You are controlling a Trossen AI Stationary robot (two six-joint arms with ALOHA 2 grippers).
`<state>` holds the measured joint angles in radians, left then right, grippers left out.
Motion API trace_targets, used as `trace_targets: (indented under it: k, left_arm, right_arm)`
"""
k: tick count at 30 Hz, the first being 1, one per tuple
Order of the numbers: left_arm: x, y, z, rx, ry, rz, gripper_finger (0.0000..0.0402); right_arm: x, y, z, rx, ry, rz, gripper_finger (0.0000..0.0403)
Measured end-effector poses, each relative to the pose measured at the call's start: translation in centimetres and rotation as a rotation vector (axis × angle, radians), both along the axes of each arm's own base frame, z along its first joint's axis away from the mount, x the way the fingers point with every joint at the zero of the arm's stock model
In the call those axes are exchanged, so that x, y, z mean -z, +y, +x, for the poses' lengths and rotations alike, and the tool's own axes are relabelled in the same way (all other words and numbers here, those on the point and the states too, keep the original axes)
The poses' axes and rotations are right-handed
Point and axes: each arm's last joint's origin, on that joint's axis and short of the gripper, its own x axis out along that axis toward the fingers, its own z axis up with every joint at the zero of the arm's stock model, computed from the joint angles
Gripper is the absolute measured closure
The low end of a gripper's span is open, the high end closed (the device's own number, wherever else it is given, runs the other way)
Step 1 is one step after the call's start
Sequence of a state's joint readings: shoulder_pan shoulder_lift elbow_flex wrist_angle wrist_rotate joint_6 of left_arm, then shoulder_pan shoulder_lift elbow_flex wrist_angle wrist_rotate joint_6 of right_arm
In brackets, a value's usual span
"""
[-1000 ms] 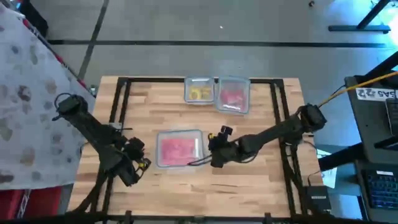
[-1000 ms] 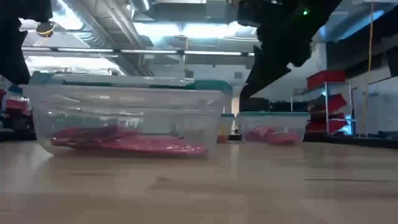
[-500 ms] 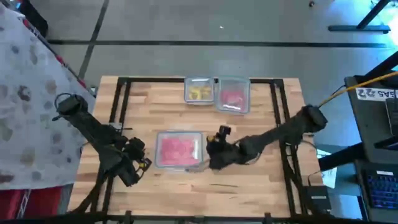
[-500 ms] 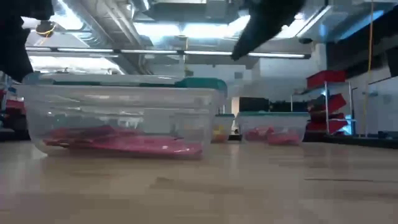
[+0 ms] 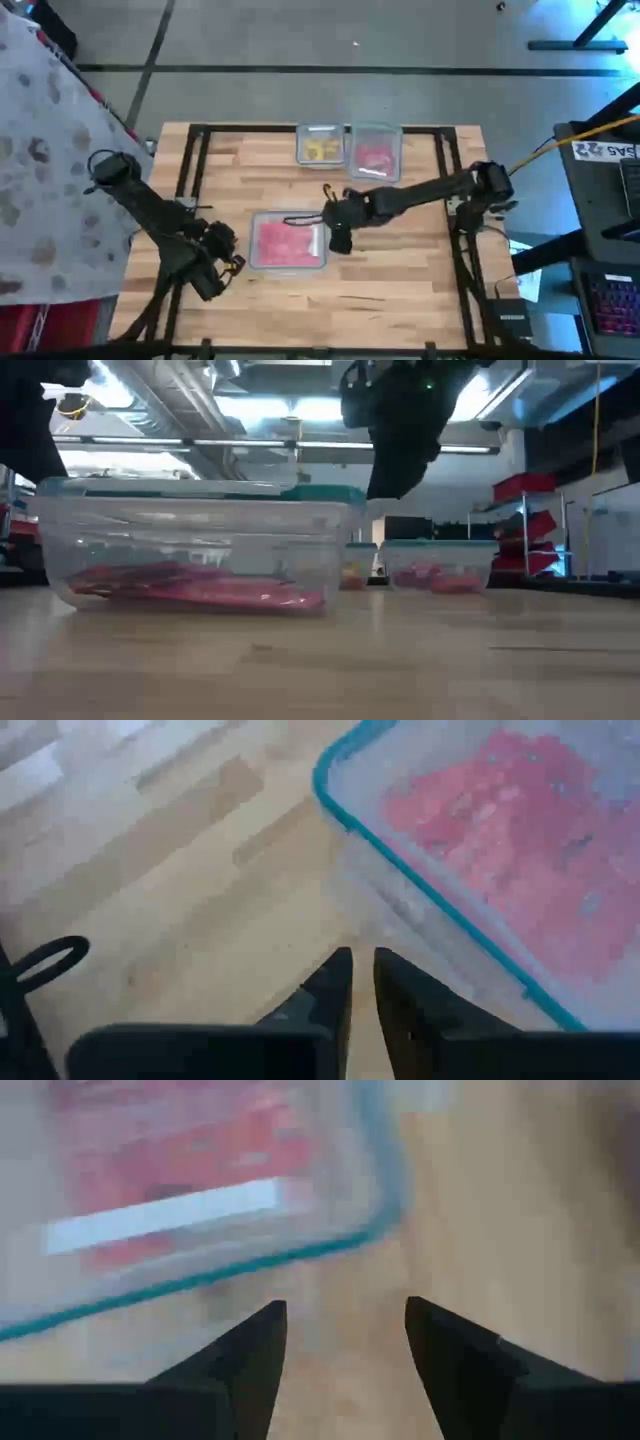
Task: Sort candy
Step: Close the rectangular transparent bin
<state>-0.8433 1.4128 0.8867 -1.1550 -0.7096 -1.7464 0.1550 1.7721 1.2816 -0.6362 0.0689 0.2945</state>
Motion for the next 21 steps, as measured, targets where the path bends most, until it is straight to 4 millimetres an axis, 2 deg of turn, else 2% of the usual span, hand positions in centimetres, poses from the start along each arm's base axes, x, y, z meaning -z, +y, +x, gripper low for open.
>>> trace_targets:
  k: [4, 7, 11, 16, 21]
  left_arm:
    - [0.0, -0.2, 0.2, 0.018, -0.009, -0.012, 0.0371]
    - [0.0, -0.4, 0.3, 0.034, -0.013, -0.02, 0.0371]
    - [-0.4, -0.8, 0.4, 0.047, 0.015, -0.074, 0.0371]
    - [-0.5, -2.9, 0.3, 0.16, 0.06, -0.253, 0.0371]
    - [-0.6, -5.1, 0.1, 0.267, -0.003, -0.377, 0.0371]
  right_arm:
    - [-0.6, 0.9, -0.3, -0.015, -0.031, -0.058, 0.021]
    - [-1.5, 0.6, -0.5, 0.049, -0.08, -0.173, 0.021]
    - [-1.0, -1.6, 0.2, 0.17, -0.096, -0.24, 0.021]
    - [0.4, -4.5, 1.4, 0.257, -0.09, -0.266, 0.0223]
    - [1.9, -6.5, 2.2, 0.219, -0.067, -0.109, 0.0261]
